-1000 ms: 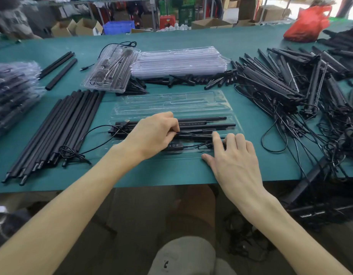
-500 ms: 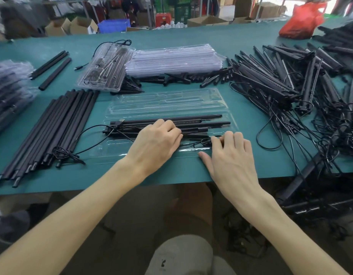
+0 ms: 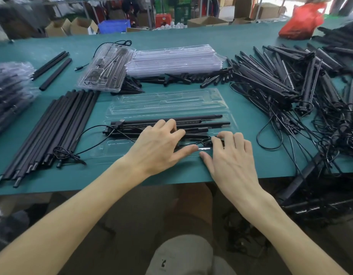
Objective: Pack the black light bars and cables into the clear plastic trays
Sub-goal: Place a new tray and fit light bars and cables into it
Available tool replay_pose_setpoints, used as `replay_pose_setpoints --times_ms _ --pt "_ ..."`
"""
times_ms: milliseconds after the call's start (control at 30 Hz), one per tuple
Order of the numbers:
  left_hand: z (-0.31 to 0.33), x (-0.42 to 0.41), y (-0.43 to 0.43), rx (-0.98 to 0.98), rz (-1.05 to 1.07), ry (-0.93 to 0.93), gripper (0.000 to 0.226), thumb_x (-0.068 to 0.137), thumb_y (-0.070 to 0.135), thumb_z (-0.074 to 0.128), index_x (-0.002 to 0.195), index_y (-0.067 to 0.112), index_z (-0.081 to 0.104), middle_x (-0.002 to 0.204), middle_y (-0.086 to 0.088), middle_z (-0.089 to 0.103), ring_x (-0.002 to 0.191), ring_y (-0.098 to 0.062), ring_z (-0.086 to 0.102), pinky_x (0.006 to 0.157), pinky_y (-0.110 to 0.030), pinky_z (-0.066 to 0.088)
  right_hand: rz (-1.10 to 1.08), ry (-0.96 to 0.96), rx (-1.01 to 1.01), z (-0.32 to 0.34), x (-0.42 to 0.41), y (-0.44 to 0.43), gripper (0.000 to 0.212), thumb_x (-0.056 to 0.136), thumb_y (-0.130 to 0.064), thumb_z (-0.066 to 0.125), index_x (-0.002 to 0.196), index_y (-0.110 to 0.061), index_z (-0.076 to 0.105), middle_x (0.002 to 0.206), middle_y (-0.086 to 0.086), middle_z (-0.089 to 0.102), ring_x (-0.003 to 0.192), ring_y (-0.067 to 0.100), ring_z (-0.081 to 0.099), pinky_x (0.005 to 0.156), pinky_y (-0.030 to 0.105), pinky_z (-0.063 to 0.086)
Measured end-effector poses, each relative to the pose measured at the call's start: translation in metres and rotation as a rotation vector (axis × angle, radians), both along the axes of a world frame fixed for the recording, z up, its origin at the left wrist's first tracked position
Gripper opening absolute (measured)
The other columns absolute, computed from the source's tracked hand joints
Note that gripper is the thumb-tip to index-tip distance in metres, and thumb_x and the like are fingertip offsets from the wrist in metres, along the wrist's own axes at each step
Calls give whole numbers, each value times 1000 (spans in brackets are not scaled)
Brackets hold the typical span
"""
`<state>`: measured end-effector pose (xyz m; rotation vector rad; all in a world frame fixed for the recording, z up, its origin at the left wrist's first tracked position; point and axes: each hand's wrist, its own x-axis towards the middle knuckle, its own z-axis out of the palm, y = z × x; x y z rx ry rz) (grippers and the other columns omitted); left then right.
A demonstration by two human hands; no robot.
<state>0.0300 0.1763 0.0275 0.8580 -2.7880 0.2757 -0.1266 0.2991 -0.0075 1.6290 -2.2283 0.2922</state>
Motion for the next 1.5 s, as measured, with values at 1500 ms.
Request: replay_pose_setpoints --times_ms 1500 --pt "7 130 -83 116 436 452 14 97 14 63 109 8 66 100 -6 59 85 -27 60 86 -49 52 119 132 -108 -11 -7 -3 47 101 -36 40 145 -22 53 111 15 62 96 36 48 82 45 35"
